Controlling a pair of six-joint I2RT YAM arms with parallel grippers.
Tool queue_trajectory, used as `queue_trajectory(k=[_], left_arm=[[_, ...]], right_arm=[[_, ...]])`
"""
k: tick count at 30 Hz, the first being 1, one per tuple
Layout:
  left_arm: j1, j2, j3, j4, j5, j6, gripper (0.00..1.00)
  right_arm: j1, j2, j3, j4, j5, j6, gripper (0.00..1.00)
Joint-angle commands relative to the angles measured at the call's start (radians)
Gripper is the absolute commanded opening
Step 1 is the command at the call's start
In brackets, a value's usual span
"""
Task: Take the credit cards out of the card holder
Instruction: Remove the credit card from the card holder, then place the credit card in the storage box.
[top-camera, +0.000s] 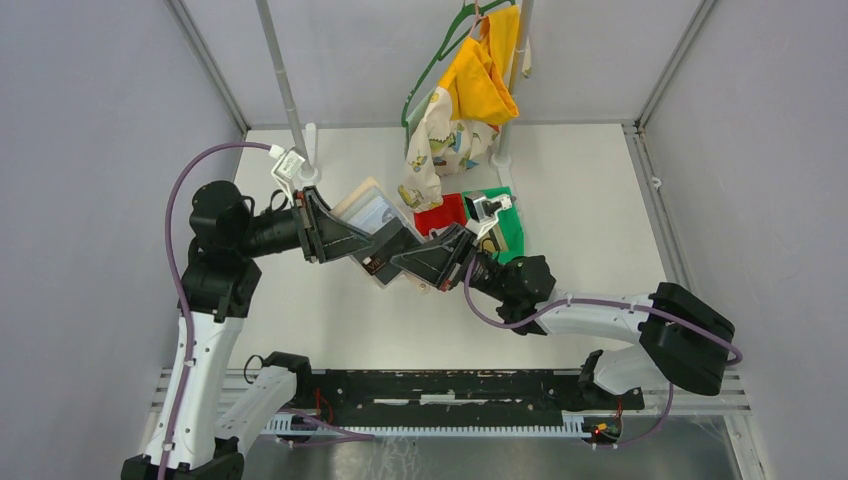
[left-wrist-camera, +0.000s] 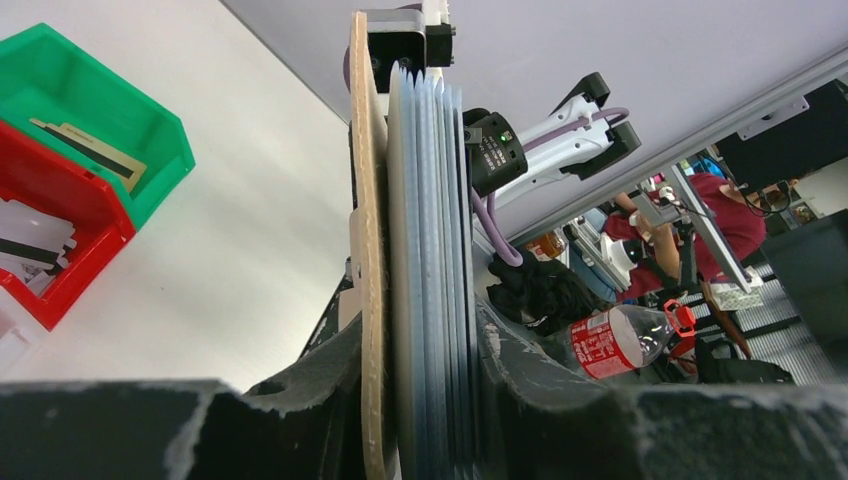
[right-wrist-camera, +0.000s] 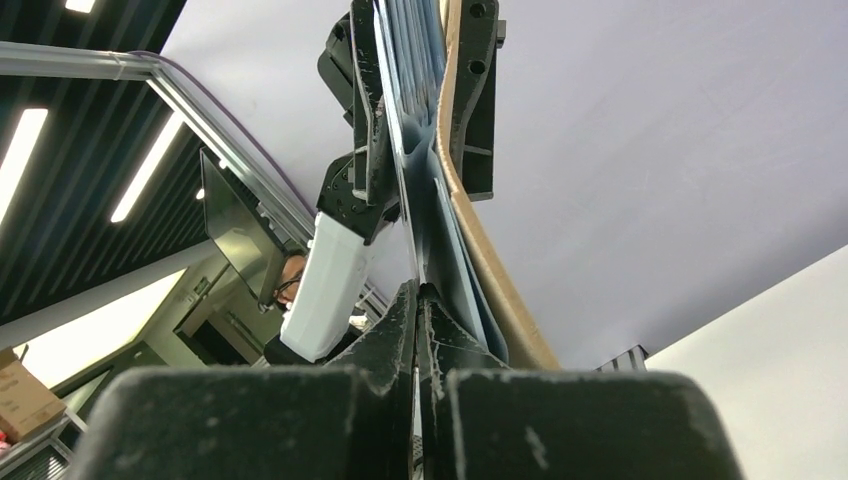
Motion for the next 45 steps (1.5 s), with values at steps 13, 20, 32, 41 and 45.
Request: queue_trajectory(k=[13, 20, 32, 41, 45], left_arm=[[0.001, -0.016, 0.052, 0.072, -0.007, -0.002, 0.08], [0.001, -0.018, 0.061, 0.017, -0.024, 0.060, 0.07], [0.001, -0.005, 0.097, -0.106, -0.182, 0.195, 0.27], [0.001, -0.002, 0.134, -0.122, -0.260, 0.253, 0.24], [0.001, -0.006, 0.149, -0.153, -0.254, 0.333, 0.24]], right_arm=[[0.001, 0.051, 0.073, 0.124, -0.011, 0.080, 0.40], [-0.001, 0.036, 0.084, 0.113, 0.003, 0.070, 0.33], [-0.049, -0.073, -0.060, 0.043, -0.005, 0.049, 0.00], [-0.186, -0.188, -0.111, -0.293, -0.239, -0.028, 0.00], [-0.305, -0.294, -0.070, -0.838, -0.266, -0.332, 0.00]])
